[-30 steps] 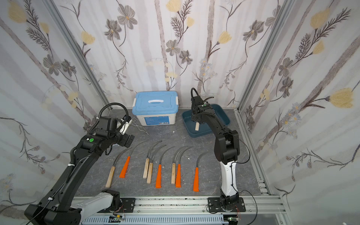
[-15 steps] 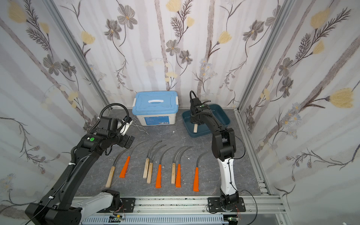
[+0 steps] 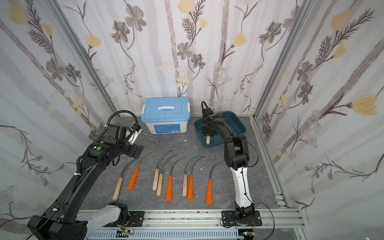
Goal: Put small sickles into storage boxes
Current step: Place the sickle in the storage box.
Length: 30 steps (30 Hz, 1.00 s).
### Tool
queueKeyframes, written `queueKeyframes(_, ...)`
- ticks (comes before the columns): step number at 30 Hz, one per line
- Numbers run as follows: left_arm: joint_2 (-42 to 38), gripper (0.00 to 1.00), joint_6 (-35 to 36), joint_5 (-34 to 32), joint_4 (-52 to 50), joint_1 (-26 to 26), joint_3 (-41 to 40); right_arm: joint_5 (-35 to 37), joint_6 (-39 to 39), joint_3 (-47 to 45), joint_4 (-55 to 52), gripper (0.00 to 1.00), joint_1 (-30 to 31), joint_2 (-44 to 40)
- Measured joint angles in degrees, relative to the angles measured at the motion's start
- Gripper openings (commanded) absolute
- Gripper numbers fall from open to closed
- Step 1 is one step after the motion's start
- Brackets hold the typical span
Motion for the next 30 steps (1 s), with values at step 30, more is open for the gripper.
queueKeyframes(30,1.49,1.00,0.22,0.22,0.22,0.09,0.09,-9.60,9.42,-0.70,-0.46,0.12,-5.90,3.87)
